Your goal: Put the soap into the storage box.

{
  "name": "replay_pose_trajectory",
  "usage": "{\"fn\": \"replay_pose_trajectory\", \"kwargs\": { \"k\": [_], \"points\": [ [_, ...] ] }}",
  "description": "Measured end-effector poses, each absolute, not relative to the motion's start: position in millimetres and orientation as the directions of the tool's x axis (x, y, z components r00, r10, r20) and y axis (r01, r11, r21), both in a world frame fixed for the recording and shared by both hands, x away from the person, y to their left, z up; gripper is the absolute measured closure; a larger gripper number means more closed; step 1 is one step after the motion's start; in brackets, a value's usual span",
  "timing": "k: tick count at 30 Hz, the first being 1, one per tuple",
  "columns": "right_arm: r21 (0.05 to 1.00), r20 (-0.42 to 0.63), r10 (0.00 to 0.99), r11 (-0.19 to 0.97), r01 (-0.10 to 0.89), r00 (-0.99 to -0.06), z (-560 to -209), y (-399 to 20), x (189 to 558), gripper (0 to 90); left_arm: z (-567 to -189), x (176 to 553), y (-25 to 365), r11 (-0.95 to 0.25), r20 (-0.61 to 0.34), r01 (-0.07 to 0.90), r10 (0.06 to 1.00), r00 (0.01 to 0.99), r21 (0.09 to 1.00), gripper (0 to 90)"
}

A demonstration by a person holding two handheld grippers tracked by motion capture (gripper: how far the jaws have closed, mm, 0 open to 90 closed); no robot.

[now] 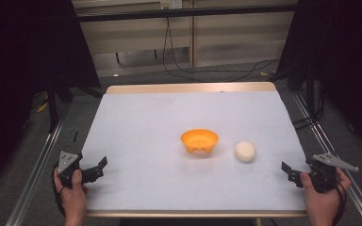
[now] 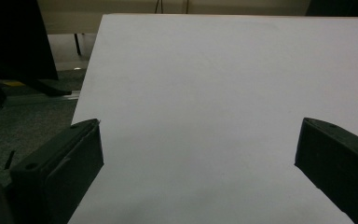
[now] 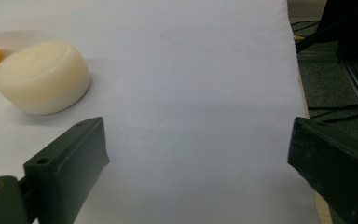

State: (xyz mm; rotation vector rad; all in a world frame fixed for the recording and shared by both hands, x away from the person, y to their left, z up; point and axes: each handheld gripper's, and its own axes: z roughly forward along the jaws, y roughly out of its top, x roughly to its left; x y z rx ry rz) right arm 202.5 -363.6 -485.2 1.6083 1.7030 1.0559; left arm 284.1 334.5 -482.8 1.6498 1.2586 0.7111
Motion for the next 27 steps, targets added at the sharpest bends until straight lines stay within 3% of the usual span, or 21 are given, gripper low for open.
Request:
{"fn": "replay_pose_trajectory", "kwargs": {
  "k": [15, 18, 22, 27],
  "points": [
    [0.785, 0.109, 0.975, 0.034, 0.619, -0.193, -479, -355, 211, 10.6, -483, 284, 333, -0.069, -0.065, 0.415, 0.951, 0.302, 0.907, 1.1],
    [0.774, 0.112, 0.972, 0.044, 0.632, -0.205, -478, -352, 213, 10.3, -483, 284, 333, -0.064, -0.074, 0.424, 0.951, 0.302, 0.904, 1.0],
    [0.752, 0.130, 0.962, 0.063, 0.656, -0.242, -471, -347, 222, 2.6, -483, 285, 333, -0.076, -0.067, 0.429, 0.949, 0.308, 0.900, 1.1],
    [0.721, 0.127, 0.964, 0.071, 0.689, -0.233, -468, -345, 230, 3.0, -483, 287, 334, -0.066, -0.081, 0.439, 0.948, 0.309, 0.896, 1.0]
  ]
}}
